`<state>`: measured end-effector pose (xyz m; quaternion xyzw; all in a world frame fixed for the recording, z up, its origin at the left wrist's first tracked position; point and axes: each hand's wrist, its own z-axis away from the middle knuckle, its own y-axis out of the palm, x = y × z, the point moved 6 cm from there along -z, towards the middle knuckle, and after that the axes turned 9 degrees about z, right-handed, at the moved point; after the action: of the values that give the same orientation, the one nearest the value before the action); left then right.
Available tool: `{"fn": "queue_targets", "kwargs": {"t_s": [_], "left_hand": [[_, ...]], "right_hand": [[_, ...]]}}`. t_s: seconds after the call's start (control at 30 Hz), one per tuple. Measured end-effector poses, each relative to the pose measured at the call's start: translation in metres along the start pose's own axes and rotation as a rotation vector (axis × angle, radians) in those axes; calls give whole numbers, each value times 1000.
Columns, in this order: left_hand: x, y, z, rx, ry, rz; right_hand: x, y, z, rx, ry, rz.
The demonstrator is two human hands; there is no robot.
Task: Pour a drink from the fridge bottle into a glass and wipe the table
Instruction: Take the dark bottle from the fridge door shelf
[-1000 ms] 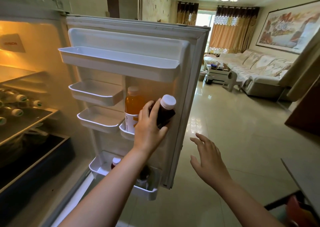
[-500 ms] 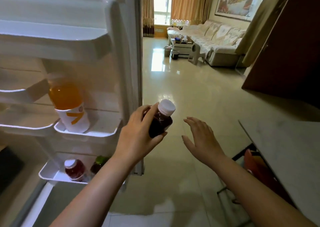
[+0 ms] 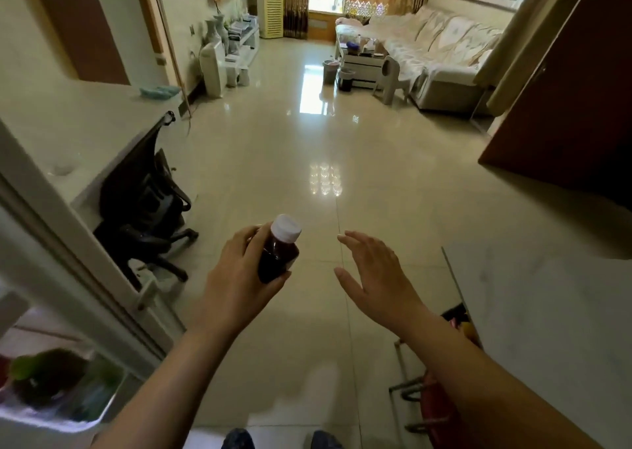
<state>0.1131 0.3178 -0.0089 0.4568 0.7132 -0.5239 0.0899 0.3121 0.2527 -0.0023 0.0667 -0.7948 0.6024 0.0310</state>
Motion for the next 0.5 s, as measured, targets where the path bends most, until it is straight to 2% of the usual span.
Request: {"fn": "queue_targets", "kwargs": {"t_s": [0.2,0.37,0.5], "left_hand": [[19,52,-56,31,-33,-19],[59,88,-127,0,-40,-31],[100,101,-186,-61,-114,-5]], "right_hand": [[-57,28,-56,67,-15,-36],[-97,66,-137,102,-58,-48],[-120,91,-211,138,-51,-101]]}}
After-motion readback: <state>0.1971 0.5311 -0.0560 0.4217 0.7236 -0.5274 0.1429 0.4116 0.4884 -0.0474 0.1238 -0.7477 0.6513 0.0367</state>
